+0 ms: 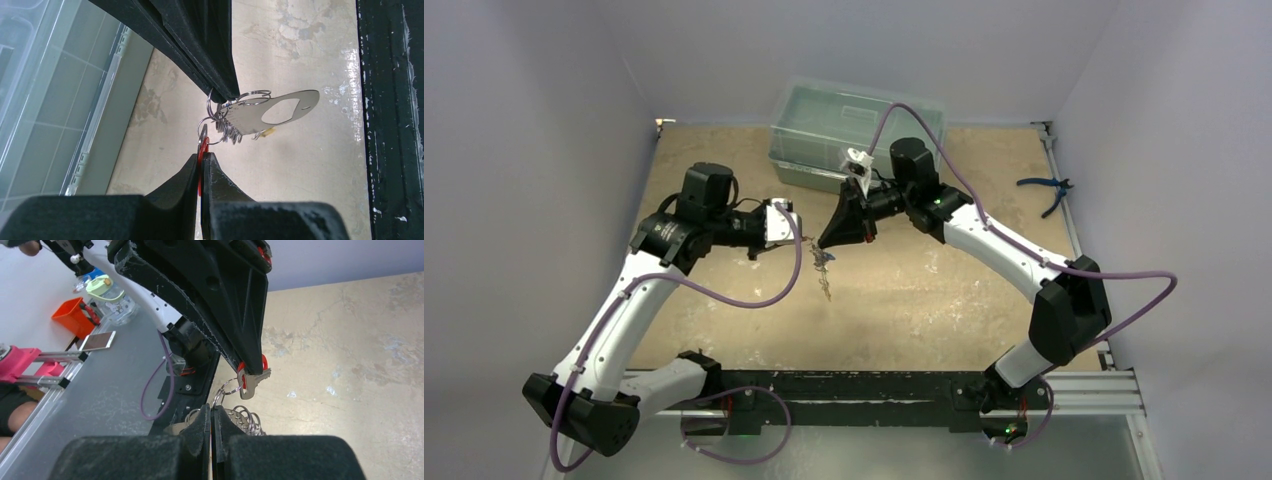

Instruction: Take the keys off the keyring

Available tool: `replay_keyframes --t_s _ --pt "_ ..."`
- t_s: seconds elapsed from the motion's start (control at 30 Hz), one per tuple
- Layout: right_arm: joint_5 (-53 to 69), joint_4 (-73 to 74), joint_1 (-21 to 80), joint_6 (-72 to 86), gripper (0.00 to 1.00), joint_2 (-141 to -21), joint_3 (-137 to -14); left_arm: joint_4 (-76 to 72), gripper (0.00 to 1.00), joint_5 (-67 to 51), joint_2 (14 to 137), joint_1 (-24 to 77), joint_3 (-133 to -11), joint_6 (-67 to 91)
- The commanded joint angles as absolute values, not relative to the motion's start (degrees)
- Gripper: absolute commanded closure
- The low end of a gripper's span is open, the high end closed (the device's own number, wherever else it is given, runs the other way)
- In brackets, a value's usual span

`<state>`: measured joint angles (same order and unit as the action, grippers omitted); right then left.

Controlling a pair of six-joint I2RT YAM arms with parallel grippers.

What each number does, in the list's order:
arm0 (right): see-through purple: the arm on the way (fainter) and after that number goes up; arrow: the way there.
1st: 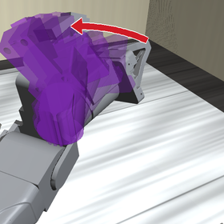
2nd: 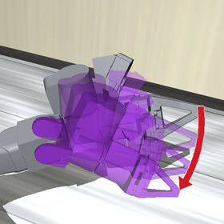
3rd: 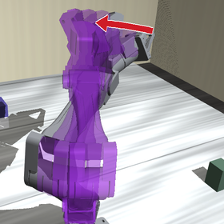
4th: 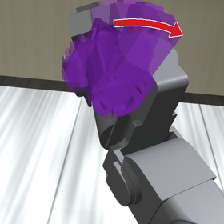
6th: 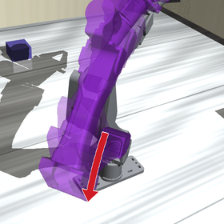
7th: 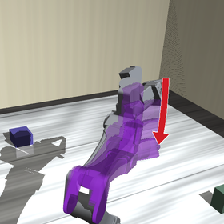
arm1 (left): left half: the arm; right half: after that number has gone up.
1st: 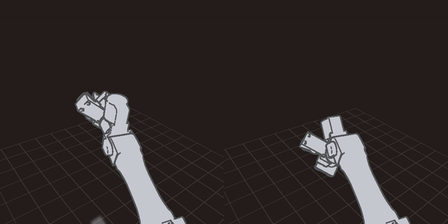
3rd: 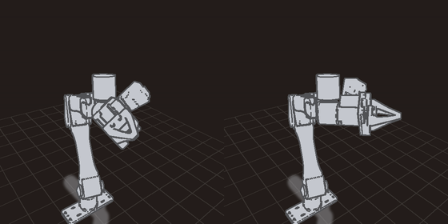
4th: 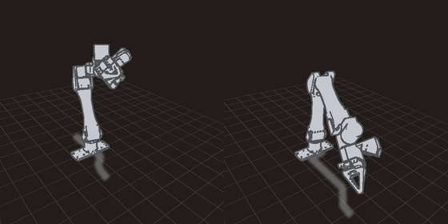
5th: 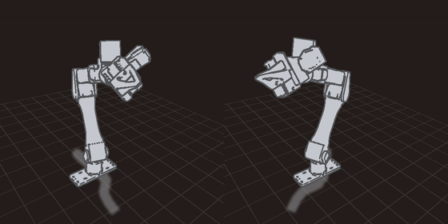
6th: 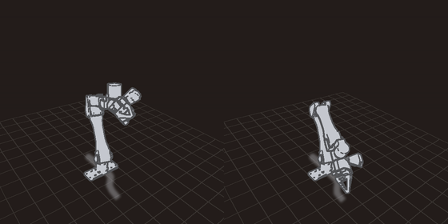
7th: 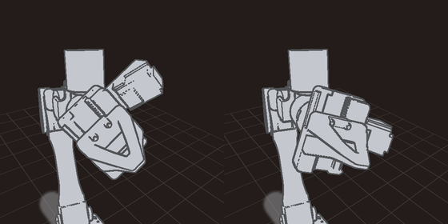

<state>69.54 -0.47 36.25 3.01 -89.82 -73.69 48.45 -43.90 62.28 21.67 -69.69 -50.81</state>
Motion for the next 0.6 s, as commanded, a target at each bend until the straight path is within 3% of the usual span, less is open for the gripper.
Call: replay_keyframes --t_s 0.0,0.23,0.57 --pt "75.8 5.9 36.6 -2.7 1.00 -87.1 -74.9 46.2 1.00 -44.7 62.3 21.3 -69.5 -52.6" --pt "75.7 20.3 38.9 -16.2 1.00 -86.9 -77.3 47.4 1.00 -48.2 63.4 21.2 -70.6 -54.4" --pt "72.9 25.6 40.1 -20.9 1.00 -87.4 -78.1 49.8 1.00 -51.0 64.0 21.1 -72.7 -53.9"
